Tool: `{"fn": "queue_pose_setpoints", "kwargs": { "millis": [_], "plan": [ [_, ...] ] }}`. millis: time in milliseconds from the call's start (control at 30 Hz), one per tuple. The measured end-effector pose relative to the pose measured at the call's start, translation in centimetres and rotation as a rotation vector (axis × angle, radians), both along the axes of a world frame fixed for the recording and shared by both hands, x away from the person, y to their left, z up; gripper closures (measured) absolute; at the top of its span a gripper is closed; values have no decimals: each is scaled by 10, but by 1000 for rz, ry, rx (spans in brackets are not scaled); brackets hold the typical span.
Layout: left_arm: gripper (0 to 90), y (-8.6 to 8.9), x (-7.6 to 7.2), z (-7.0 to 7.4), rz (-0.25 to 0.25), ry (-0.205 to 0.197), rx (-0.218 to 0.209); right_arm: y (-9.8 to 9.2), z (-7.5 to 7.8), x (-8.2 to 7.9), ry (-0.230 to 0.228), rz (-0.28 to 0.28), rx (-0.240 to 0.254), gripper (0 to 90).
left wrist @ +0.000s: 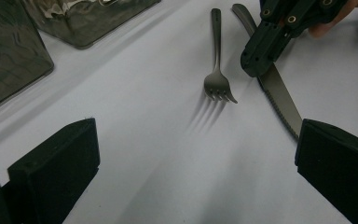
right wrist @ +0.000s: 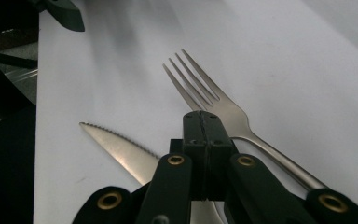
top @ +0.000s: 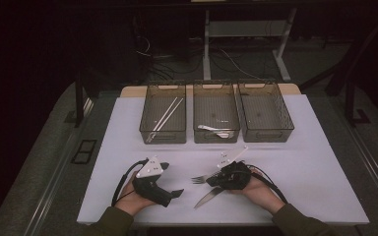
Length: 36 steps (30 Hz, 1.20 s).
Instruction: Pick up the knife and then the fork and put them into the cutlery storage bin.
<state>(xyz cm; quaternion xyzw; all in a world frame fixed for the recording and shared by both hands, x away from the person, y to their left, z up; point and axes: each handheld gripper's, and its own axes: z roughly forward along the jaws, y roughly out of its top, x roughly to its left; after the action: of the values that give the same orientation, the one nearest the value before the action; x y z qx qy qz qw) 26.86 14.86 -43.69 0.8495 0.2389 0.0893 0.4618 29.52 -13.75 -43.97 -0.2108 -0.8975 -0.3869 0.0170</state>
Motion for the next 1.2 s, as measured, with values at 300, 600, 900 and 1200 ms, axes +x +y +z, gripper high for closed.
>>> {"fn": "queue_pose_setpoints", "kwargs": {
  "millis": [300,600,900,1200],
  "plan": [
    [0,0,-1,0,0,-2,-2,17,-4,0,8,47,17,897],
    [0,0,-1,1,1,-3,-2,35,-8,3,-18,88,-4,897],
    [0,0,-1,1,2,-3,-1,38,-9,22,-29,33,-4,897],
    [0,0,-1,1,1,-6,-1,44,-7,37,-23,-30,-1,897]
  ]
}}
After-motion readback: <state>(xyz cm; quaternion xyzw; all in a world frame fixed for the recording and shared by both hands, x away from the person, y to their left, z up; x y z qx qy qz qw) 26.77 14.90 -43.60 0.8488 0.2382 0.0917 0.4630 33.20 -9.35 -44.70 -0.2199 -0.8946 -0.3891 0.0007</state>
